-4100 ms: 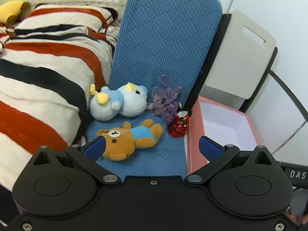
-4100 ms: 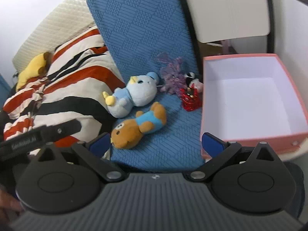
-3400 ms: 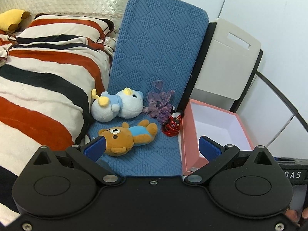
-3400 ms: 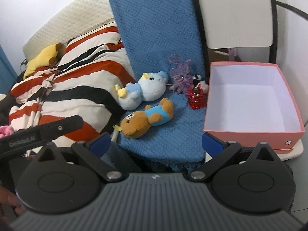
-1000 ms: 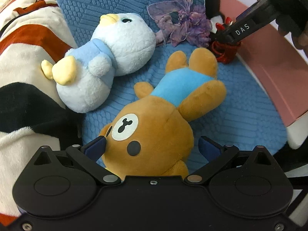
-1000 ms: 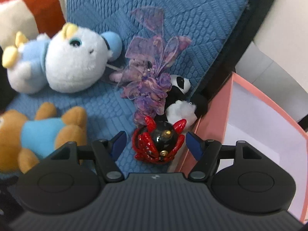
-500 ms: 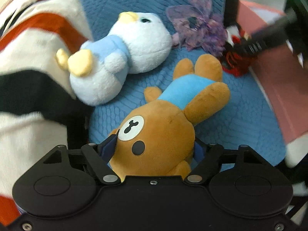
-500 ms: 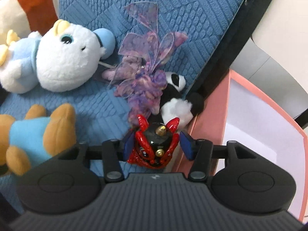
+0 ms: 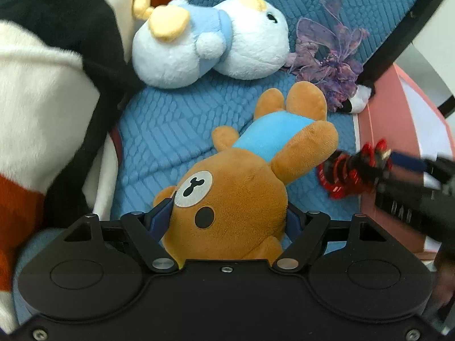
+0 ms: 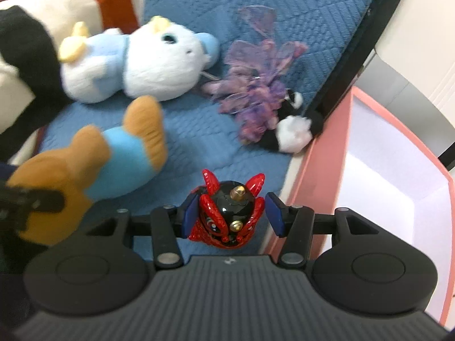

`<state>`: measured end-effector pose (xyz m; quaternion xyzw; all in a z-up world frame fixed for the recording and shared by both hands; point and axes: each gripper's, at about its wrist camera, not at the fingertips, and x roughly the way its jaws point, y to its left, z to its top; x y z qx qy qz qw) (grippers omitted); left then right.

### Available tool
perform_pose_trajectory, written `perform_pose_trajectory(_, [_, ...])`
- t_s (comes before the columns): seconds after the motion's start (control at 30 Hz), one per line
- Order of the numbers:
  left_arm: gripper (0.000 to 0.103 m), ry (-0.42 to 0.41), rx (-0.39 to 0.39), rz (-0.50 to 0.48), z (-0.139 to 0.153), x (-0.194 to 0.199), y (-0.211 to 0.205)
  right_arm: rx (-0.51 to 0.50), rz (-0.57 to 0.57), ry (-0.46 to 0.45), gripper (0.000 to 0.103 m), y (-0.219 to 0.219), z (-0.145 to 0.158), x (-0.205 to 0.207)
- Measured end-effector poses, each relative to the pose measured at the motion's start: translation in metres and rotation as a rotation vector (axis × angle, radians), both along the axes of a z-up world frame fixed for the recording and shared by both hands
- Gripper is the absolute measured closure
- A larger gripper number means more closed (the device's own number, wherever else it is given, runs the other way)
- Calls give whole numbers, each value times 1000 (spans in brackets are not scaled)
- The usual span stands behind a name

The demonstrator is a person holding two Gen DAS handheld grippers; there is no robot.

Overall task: Organize objects
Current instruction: 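Carry the brown bear and red figurine with both grippers over the pink box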

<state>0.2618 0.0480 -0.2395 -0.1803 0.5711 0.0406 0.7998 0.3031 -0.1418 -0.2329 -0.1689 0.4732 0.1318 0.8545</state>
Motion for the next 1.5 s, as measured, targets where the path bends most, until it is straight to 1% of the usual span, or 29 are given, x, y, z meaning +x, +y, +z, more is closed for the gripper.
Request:
perform_pose_trajectory(0.07, [24,28,-41,8,-5,1,2,16,7,9,49,5,-1,-15])
perform_pose_trajectory(0.1, [23,34,-48,4,-7,2,2,24,10,15,49,8,-3,-22])
perform_pose_trajectory(0.23, [15,39,-37,-55,-10,3,-1,58,1,33,49,16,-13,-44])
perform_pose_trajectory(0.27, [13,44,-33,-77,-12,5,-3,54,-4,10,49,18,-14,-48])
perform_pose_trajectory(0.43, [6,76,-33,-137,-21,9,-8,59,-48,-41,49,23,-15,-54])
perform_pose_trajectory(0.5, [4,79,-30,-158,-24,12,-9,76,-72,-46,42,22,-17,-54])
perform_pose_trajectory(0.57, [2,85,-35,-169,-27,16,-10,78,-87,-45,39,22,-21,-53])
perform_pose_trajectory(0.67, [1,92,-32,-184,-32,19,-12,103,-95,-8,39,20,-31,-50])
perform_pose_trajectory(0.73, [1,99,-37,-190,-36,22,-11,125,-104,18,38,19,-38,-47])
perform_pose_trajectory(0.83, [1,104,-47,-199,-42,27,-11,140,-126,35,40,18,-43,-44])
perform_pose_trajectory(0.93, [1,95,-47,-213,-43,27,-12,200,-173,49,40,11,-38,-42])
perform_pose_trajectory(1.03, [3,92,-51,-208,-43,27,-11,200,-189,52,40,9,-34,-44])
perform_pose_trajectory(1.13, [9,73,-60,-180,-39,23,-7,218,-188,53,40,6,-27,-47])
perform_pose_trajectory(1.23, [11,59,-79,-132,-33,16,-3,229,-176,68,40,5,-19,-49])
perform_pose_trajectory(1.5, [14,8,-139,-56,-8,-8,-8,244,-159,59,40,1,12,-62])
